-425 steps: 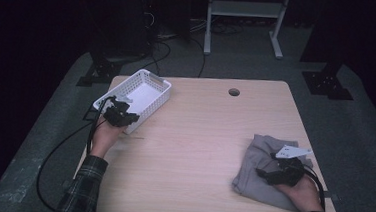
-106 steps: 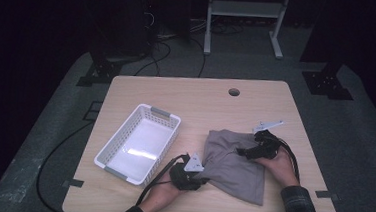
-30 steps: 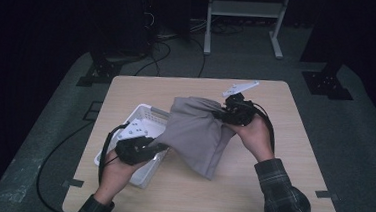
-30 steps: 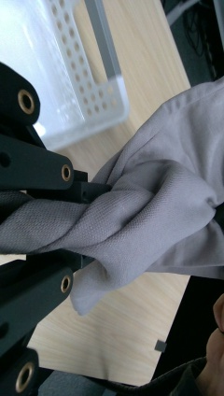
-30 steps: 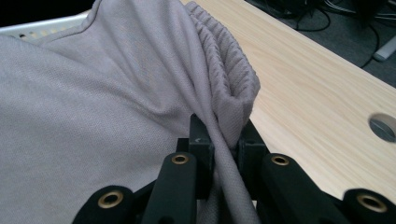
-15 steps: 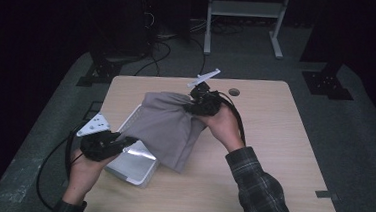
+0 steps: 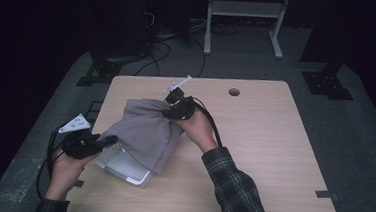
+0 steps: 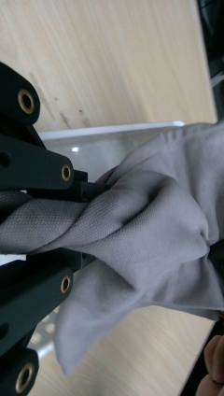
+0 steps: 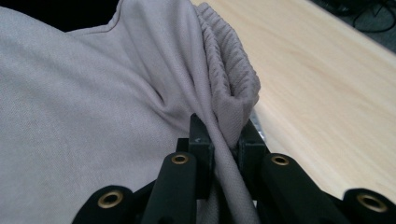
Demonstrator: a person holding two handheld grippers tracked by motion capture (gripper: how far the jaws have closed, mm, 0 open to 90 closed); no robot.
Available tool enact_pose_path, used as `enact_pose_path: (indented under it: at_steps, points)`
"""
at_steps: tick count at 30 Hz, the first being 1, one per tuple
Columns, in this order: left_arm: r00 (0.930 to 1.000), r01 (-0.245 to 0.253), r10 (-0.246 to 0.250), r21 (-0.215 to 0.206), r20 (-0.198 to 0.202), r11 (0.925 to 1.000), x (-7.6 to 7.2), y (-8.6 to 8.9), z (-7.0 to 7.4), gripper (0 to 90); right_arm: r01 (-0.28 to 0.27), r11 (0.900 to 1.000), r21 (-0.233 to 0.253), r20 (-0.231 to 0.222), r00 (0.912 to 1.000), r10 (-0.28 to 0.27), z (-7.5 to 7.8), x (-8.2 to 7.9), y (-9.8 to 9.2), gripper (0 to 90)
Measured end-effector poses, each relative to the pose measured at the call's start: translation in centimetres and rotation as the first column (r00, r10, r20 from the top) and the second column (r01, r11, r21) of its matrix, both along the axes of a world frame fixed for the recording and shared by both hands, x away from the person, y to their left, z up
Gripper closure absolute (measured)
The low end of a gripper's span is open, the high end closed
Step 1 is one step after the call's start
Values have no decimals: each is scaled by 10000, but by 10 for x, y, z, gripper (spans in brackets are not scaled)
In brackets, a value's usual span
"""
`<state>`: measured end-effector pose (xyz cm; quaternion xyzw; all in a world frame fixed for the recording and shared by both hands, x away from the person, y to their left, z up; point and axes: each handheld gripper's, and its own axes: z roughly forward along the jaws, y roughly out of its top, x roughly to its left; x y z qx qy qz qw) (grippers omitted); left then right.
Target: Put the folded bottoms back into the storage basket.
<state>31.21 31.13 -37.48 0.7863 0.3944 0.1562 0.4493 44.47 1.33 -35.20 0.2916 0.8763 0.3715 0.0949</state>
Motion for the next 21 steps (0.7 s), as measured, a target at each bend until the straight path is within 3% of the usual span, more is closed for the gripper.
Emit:
enact_pose_path:
  at_steps: [3,17,21]
  points:
    - [9999,33,-27,434,-135,9991,5,1,-7,771,23,9998,-185,-174,9998,-26,-12,4,7,802]
    - [9986,194,-133,1202,-514,9926,19,3,-24,763,83,9973,-728,-437,9990,-116,-39,14,21,791]
    - [9985,250,-184,1327,-508,9908,20,3,-25,756,92,9978,-662,-549,9984,-129,-41,15,22,786]
